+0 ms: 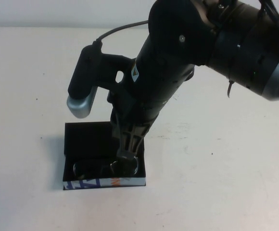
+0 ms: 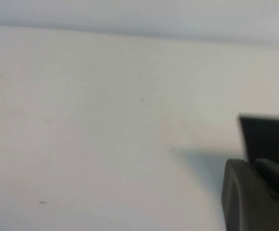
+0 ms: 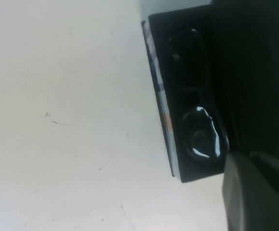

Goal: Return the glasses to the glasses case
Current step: Place the glasses in the glasses case, then close the glasses case

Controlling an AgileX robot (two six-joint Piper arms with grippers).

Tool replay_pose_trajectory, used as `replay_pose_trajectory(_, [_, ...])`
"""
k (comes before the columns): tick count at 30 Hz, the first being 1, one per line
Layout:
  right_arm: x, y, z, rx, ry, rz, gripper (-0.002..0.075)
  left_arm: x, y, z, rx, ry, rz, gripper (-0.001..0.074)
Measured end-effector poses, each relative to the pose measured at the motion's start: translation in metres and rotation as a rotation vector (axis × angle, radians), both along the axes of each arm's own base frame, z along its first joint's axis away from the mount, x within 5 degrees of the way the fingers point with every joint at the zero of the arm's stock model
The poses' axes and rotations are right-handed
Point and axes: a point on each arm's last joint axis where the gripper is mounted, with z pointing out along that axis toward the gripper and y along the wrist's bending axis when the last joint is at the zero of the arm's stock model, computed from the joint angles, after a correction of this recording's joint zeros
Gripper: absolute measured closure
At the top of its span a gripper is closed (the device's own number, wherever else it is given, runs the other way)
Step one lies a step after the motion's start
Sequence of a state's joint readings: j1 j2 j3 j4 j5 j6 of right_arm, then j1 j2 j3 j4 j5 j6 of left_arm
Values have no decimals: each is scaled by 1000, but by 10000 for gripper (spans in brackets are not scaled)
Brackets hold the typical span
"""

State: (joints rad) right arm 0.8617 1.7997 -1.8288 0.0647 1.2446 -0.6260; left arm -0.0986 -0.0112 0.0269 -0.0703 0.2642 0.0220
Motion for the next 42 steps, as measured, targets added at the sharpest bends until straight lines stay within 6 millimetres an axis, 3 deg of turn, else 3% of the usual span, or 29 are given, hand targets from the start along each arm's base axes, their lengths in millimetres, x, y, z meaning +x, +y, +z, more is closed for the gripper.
replay_pose_trajectory(4, [3,-3,0,-7,5,-68,737,1,-3,11,-421,-68,26,734])
replay_pose_trajectory(8, [12,-10,0,13,47,-189,737,1,-3,13,-545,-71,32,734])
replay_pose_trajectory(11, [24,-19,1,65,99,-317,737,2,-8,16,-549,43,8,734])
replay_pose_trajectory(14, [36,-26,-1,114,160,-402,737,9,-15,33,-499,221,-38,734])
replay_pose_trajectory(18, [44,-29,-7,130,202,-440,737,31,-30,60,-318,466,-150,734])
replay_pose_trajectory(21, [47,-26,-12,127,214,-443,737,51,-43,66,-196,652,-271,734])
replay_pose_trajectory(27, [56,-22,-23,139,214,-461,737,85,-71,46,-197,810,-540,734])
replay_pose_trajectory(33, [70,-16,-37,167,222,-494,737,114,-83,22,-227,810,-603,734])
replay_pose_trajectory(42, [112,-15,-53,226,231,-578,737,146,-94,-23,-281,820,-636,734])
